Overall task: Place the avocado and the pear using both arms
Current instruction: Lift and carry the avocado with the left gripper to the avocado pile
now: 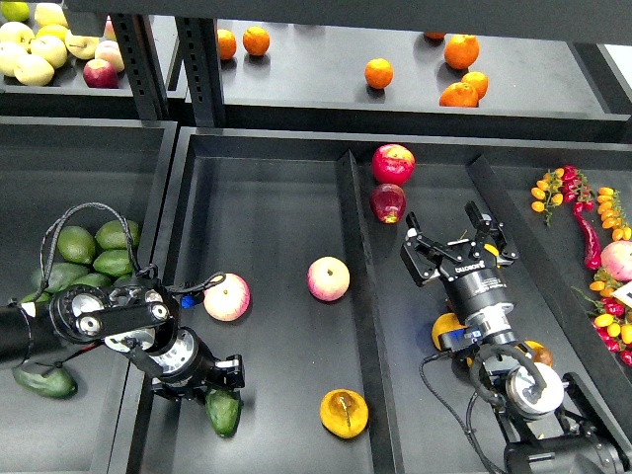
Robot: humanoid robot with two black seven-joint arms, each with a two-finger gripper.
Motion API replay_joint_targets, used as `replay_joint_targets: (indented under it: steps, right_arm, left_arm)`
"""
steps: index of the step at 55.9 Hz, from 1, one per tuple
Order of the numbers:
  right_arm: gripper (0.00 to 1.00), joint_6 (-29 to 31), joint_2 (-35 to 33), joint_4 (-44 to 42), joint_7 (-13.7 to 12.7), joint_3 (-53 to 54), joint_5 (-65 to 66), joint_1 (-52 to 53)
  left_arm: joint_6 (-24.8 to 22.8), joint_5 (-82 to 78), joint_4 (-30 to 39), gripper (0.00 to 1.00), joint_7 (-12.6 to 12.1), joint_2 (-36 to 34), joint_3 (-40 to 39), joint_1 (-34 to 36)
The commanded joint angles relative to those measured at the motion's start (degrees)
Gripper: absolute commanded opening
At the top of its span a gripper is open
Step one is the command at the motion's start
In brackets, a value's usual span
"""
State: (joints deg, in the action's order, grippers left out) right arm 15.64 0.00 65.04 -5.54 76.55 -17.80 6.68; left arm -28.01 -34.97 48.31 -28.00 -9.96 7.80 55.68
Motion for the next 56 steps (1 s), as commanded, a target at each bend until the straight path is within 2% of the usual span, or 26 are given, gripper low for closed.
replay_joint_targets:
  steps: [1,9,21,40,56]
  right_arm:
    - [1.00,0.1,0.0,0.0,0.0,0.0,0.0,0.0]
    - [1.00,0.3,0.0,0.0,0.0,0.1,0.0,0.0]
    - [1.00,0.3,0.0,0.0,0.0,0.0,0.0,0.0]
    - [1.00,0.4,0.0,0.0,0.0,-0.4,0.0,-0.1]
    - [1.00,0.4,0.0,0.0,0.0,-0.8,0.0,-0.1]
  left_arm:
    - [0.0,0.9,0.4,0.30,0.0,-0.8,-0.8,2.5]
    - [0.0,5.3,0.5,0.31,0.0,-4.7,-1.7,9.2]
    - [0.0,7.4,0.4,0.32,0.0,-11.0,-1.8,13.1]
    - [0.0,7.6,0.5,0.34,0.0,-24.2,-2.2,10.6]
    - [0.0,7.5,-0.4,0.35,0.0,-27.3,-4.8,5.1]
